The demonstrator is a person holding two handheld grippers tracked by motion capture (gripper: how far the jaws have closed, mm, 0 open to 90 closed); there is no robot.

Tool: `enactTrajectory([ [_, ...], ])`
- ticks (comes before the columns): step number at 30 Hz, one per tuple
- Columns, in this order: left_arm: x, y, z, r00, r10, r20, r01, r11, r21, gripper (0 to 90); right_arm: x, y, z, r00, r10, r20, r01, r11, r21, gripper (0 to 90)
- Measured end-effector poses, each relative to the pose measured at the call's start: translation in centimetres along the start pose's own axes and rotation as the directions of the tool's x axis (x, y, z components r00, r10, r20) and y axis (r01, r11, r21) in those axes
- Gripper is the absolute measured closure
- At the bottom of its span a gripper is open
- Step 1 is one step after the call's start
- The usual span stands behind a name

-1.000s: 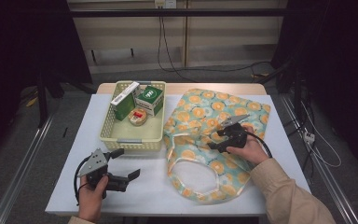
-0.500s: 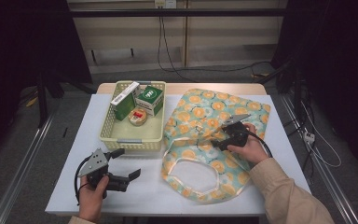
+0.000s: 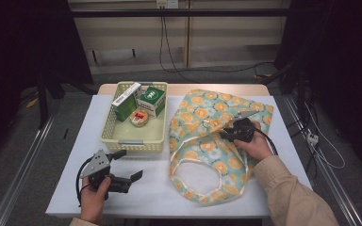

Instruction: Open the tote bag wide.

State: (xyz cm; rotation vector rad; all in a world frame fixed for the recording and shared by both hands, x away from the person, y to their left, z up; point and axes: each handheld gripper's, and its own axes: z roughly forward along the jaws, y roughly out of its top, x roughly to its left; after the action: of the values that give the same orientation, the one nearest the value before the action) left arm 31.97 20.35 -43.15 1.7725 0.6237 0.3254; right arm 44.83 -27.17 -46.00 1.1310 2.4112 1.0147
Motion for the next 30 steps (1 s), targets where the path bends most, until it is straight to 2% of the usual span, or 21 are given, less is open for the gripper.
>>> enactTrajectory([
  [5,0.0,0.0,0.2,1.0,0.001,0.003,-0.001,1.0,0.003,2.3,-0.4,0.3,0.1,1.0,0.0,-0.003,0.0,1.0,0.011,88.9],
  [8,0.0,0.0,0.1,1.0,-0.002,0.001,0.002,1.0,0.002,2.3,-0.5,0.3,0.2,0.9999,0.013,-0.006,-0.013,1.0,0.01,90.0],
  [12,0.1,0.1,0.0,1.0,0.003,-0.002,-0.003,1.0,0.0,2.3,-0.6,0.2,0.0,0.9972,0.072,-0.022,-0.072,0.997,0.006,90.0],
  [16,0.1,0.2,-0.1,1.0,0.005,-0.003,-0.005,1.0,-0.005,2.3,0.7,0.8,-0.8,0.9923,0.08,-0.095,-0.078,0.997,0.024,90.0],
  [18,0.1,0.2,-0.2,1.0,-0.003,-0.006,0.003,0.9999,-0.011,2.3,1.7,0.9,-1.4,0.9813,0.096,-0.167,-0.094,0.995,0.021,90.0],
  [19,0.0,0.2,-0.2,1.0,-0.003,-0.005,0.003,0.9999,-0.011,2.3,2.5,0.9,-1.6,0.9772,0.093,-0.191,-0.088,0.995,0.034,90.0],
  [20,0.0,0.2,-0.2,1.0,0.005,-0.004,-0.005,0.9999,-0.01,2.3,3.1,0.9,-1.8,0.977,0.068,-0.202,-0.061,0.997,0.04,90.0],
  [23,-0.1,0.3,-0.1,1.0,0.001,-0.003,-0.001,0.9999,-0.012,2.3,4.1,0.8,-2.1,0.9877,0.024,-0.155,-0.023,1.0,0.009,87.9],
  [26,-0.2,0.4,-0.1,0.9999,0.012,0.003,-0.012,0.9999,-0.008,2.3,3.4,0.5,-1.8,0.9904,0.065,-0.122,-0.066,0.998,-0.008,83.8],
  [29,-0.2,0.4,0.0,1.0,0.006,0.004,-0.006,0.9999,-0.011,2.3,2.8,0.4,-1.2,0.9982,0.054,-0.026,-0.054,0.998,-0.026,69.9],
  [30,-0.1,0.3,0.0,1.0,0.007,0.002,-0.007,0.9999,-0.011,2.3,2.6,0.4,-1.0,0.9978,0.061,-0.026,-0.062,0.998,-0.031,67.3],
])
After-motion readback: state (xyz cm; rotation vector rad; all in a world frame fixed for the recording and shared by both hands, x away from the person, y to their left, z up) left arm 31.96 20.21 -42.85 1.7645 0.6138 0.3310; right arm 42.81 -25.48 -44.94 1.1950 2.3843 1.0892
